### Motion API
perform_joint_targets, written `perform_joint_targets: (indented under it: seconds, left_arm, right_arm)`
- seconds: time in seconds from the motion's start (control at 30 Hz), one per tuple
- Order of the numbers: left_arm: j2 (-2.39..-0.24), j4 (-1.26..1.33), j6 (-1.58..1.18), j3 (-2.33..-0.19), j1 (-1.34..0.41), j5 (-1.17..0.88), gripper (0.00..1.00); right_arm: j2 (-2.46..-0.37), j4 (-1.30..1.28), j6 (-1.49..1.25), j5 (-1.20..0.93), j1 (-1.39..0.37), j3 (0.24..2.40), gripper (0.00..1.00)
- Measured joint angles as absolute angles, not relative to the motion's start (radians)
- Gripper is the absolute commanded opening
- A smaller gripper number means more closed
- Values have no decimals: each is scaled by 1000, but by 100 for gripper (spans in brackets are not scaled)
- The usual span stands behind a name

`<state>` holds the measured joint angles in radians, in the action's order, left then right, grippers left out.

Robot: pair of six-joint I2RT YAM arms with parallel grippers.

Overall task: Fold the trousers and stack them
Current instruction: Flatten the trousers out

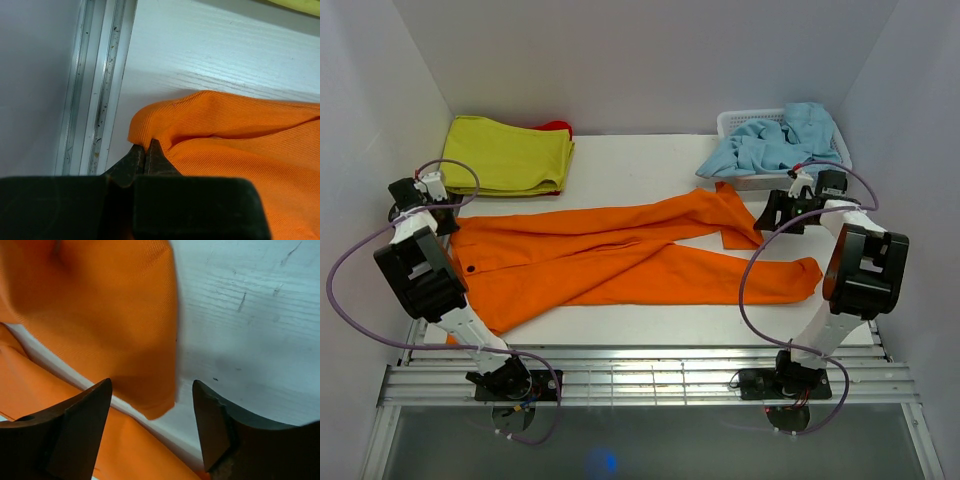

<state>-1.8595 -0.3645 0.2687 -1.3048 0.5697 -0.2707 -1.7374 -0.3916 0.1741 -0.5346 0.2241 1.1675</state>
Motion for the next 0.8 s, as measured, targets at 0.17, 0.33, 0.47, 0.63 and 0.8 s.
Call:
perform_joint_targets:
  seconds: [0.17, 0.33, 0.47, 0.63, 0.8]
  left_arm:
    - [-1860, -374, 272, -1305, 569, -278, 0]
    - [-1860, -386, 271, -1305, 569, -279, 0]
    - [-1863, -398, 268, -1312, 569, -281, 0]
    - [-1882, -412, 263, -1342, 569, -299, 0]
    - [-1884, -441, 254, -1342, 559, -342, 0]
  right_arm:
    - [-1776, -237, 41, -567, 222, 1051, 80]
    - [-1823, -118, -43, -606, 214, 1018, 39]
    - [-1861, -85, -67, -643, 215, 1016, 8]
    - [-1710, -132, -35, -683, 270, 983, 8]
    - [-1370, -195, 106, -656, 292, 987, 8]
